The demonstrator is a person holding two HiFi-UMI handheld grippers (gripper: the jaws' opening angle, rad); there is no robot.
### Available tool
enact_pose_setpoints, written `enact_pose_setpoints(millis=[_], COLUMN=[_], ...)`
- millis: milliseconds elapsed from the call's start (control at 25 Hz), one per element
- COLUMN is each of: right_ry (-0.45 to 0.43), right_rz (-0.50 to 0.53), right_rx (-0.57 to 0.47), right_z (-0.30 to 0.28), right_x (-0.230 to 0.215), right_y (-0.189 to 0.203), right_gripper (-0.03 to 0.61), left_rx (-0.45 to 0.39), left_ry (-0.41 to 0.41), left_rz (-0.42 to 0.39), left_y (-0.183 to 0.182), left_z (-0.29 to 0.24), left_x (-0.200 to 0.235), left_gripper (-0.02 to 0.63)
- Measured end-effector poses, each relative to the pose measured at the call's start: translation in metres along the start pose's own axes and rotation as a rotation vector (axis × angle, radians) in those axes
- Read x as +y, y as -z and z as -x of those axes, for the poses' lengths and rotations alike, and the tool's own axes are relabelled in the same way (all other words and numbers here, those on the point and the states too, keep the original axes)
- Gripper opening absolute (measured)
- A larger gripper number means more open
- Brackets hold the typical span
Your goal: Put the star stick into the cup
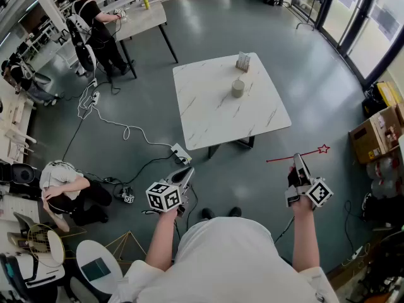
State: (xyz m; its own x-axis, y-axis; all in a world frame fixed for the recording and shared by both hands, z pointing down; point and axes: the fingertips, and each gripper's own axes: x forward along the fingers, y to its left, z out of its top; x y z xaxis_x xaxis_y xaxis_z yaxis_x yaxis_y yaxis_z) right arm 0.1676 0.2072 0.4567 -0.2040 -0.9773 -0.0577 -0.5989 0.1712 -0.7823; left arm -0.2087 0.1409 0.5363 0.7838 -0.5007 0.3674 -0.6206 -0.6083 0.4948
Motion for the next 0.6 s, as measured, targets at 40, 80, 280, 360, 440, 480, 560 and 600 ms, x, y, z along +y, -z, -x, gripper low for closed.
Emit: enact_pose_setpoints(millis=[40,80,280,360,440,480,560,600], right_ry=[0.007,0.012,0.001,-0.007,-0.004,0.002,0.01,0.008], right_rz=[-0.011,-0.018,-0.004,0.0,-0.004,-0.009,-0.017,-0.019], right_rx=[0.0,0.001,0.008,0.006,0.006,0.006,0.006,0.002], right_z=[0.0001,0.0,-0.0028,-0.0031,-0.0014,-0.0001,0.0018,0.0023], right_x=[-0.0022,-0.0038,-0.0009,0.0006,-0.0008,-0.0021,-0.0042,-0.0044], right_y=[0.0015,0.0026,0.0036,0.0029,0.0042,0.0052,0.0057,0.0047], right_gripper=[0.031,0.031,0.031,0.031,0.031,0.031,0.031,0.031], left_rx=[0.0,0.0,0.003,0.005,0.007,0.008,0.008,0.007], left_ry=[0.0,0.001,0.005,0.008,0.009,0.01,0.009,0.009], left_rz=[0.0,0.0,0.001,0.002,0.004,0.004,0.005,0.006], left_y=[0.0003,0.0005,-0.0005,0.0,0.0018,0.0026,0.0029,0.0026], left_z=[-0.0007,-0.0014,-0.0031,-0.0047,-0.0057,-0.0059,-0.0062,-0.0065], left_x=[0.0007,0.0014,0.0021,0.0016,0.0012,0.001,0.0006,0.0002], left_gripper=[0.015,0.015,0.014,0.015,0.014,0.014,0.014,0.014])
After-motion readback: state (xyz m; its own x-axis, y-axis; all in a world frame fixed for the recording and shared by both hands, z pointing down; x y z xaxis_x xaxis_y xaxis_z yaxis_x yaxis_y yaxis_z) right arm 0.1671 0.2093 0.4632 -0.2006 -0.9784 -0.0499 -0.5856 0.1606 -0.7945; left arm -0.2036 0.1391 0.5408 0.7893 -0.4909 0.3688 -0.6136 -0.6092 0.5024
